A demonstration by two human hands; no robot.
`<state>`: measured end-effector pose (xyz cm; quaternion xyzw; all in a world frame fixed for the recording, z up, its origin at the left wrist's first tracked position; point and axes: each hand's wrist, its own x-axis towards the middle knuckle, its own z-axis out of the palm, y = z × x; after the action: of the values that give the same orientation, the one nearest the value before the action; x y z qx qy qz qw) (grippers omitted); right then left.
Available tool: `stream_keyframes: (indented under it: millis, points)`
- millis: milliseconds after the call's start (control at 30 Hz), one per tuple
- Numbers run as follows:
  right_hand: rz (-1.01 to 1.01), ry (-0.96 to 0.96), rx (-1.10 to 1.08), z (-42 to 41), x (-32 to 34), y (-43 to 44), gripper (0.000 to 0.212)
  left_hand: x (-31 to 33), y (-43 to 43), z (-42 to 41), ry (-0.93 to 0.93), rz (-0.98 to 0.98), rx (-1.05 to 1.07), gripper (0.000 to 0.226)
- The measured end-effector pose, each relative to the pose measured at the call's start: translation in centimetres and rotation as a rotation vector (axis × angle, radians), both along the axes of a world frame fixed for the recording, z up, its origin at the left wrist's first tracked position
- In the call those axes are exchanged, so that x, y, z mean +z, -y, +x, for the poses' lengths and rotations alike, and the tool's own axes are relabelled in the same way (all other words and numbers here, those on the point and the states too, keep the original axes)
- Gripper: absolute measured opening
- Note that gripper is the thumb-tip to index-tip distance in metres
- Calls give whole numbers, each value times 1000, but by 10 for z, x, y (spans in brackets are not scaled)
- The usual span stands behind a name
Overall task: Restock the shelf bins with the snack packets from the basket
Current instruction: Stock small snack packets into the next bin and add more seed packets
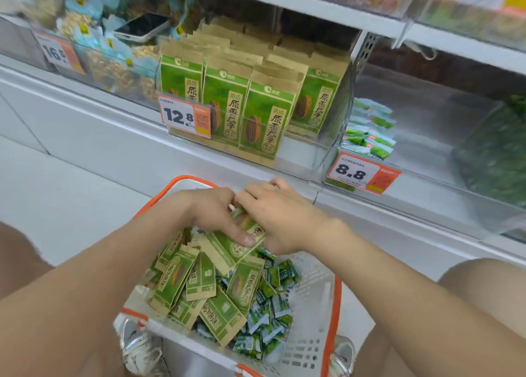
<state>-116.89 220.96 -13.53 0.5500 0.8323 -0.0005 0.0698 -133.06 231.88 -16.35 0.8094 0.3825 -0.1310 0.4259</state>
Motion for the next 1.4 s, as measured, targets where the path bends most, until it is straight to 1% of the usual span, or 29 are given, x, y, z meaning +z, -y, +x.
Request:
stream_keyframes:
  millis: [33, 67, 100, 133, 200, 267, 333, 367, 400, 433, 467, 533, 567, 633, 700, 733, 833, 900, 967, 1033, 1067, 1167, 1200, 1267, 1367, 1400]
  points:
    - [47, -14, -6, 6, 11, 0, 61, 8, 2, 0, 84, -41, 58, 85]
    - [91, -37, -18, 12, 21, -1, 63, 18, 6, 0, 184, -92, 101, 69]
    - [136, -83, -33, 19, 31, -1, 65, 26, 9, 1, 294, -149, 139, 53]
    - [190, -149, -56, 24, 41, -1, 70, 36, 14, 2, 400, -203, 172, 44]
    - [340, -316, -134, 30, 59, 1, 81, 54, 25, 5, 580, -291, 225, 39]
    - [499, -531, -247, 31, 72, 7, 84, 64, 35, 10, 691, -288, 253, 37]
    - [616, -809, -385, 27, 80, 15, 77, 70, 44, 18, 773, -251, 258, 32]
    - [639, -961, -487, 24, 82, 16, 69, 72, 48, 22, 816, -236, 263, 31]
    - [620, -1102, -604, 23, 84, 18, 58, 75, 52, 26, 860, -221, 266, 30]
    - [557, -1219, -714, 22, 86, 18, 48, 78, 54, 30, 902, -199, 272, 29]
    - [474, -1310, -777, 23, 87, 18, 38, 80, 55, 34, 942, -169, 281, 29]
    - [358, -1420, -770, 25, 89, 18, 17, 82, 54, 41, 1004, -66, 342, 33]
    - [336, -1453, -745, 27, 89, 19, 13, 80, 52, 44, 1025, -5, 392, 36]
    - [280, -1517, -715, 30, 87, 19, 13, 77, 49, 50, 1036, 143, 500, 48]
    - [185, -1557, -701, 29, 84, 17, 20, 75, 47, 58, 1010, 326, 587, 58]
    - [155, -1567, -703, 28, 83, 16, 22, 76, 47, 61, 999, 382, 633, 59]
    - [164, -1601, -722, 28, 86, 14, 20, 83, 47, 71, 966, 402, 738, 62]
    - [142, -1655, -732, 32, 91, 15, 19, 85, 46, 76, 949, 408, 738, 63]
    - [101, -1708, -742, 38, 98, 16, 21, 89, 47, 79, 968, 441, 711, 55]
    - [97, -1685, -728, 45, 106, 18, 22, 94, 49, 82, 980, 504, 661, 46]
    - [110, -1626, -711, 48, 111, 20, 22, 97, 49, 83, 982, 543, 629, 43]
    - [223, -1318, -678, 62, 123, 20, 22, 105, 46, 84, 980, 640, 473, 34]
    - [269, -1265, -666, 65, 126, 19, 25, 107, 44, 85, 965, 663, 422, 33]
    - [370, -1237, -615, 71, 130, 16, 31, 107, 39, 88, 928, 723, 379, 34]
    - [586, -1287, -571, 78, 133, 6, 33, 101, 30, 91, 883, 884, 411, 36]
    - [678, -1265, -572, 81, 135, 3, 33, 99, 27, 92, 852, 950, 427, 36]
